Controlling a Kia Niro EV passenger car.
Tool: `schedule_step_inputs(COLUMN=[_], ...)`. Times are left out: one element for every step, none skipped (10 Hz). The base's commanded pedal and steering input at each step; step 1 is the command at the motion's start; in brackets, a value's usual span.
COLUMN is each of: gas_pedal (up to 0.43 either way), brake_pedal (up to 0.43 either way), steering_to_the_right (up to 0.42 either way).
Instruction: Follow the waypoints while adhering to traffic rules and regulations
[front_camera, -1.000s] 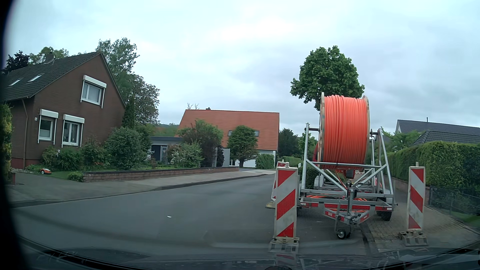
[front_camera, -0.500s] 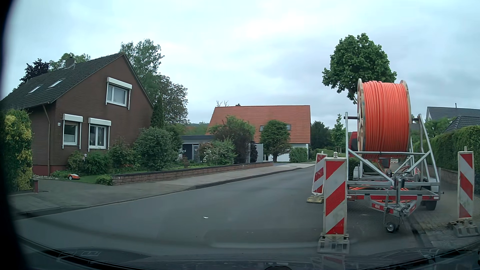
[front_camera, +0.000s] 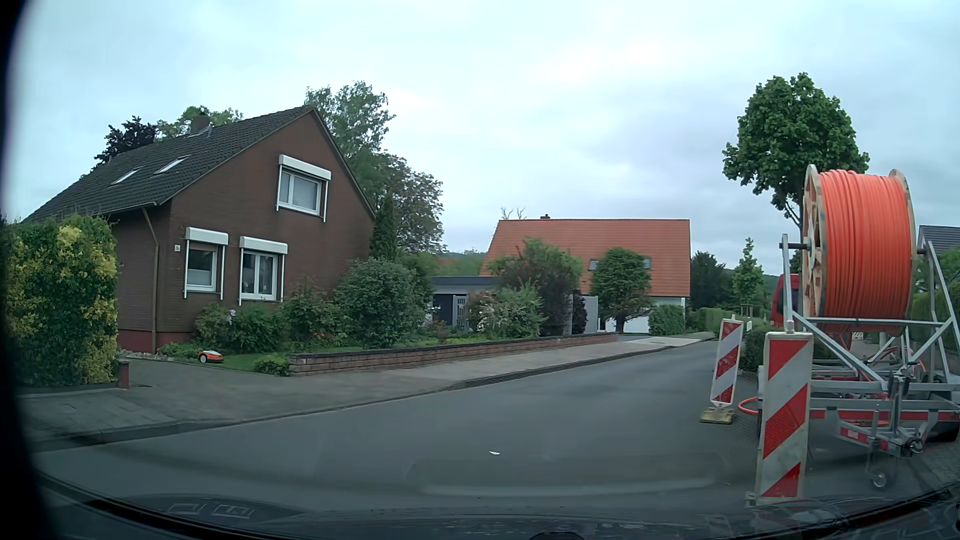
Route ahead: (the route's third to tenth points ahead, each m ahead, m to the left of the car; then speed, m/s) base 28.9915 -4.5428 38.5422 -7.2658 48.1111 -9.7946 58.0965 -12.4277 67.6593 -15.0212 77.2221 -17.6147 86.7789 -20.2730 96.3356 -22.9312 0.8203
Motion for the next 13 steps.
schedule_step_inputs(gas_pedal=[0.028, 0.039, 0.028, 0.028, 0.020, 0.020, 0.000, 0.000, 0.000, 0.000, 0.000, 0.000, 0.000], brake_pedal=[0.000, 0.000, 0.000, 0.000, 0.000, 0.000, 0.000, 0.000, 0.000, 0.000, 0.000, 0.000, 0.000], steering_to_the_right=[-0.968, -0.967, -0.966, -0.966, -0.963, -0.950, -0.895, -0.836, -0.768, -0.694, -0.633, -0.573, -0.525])
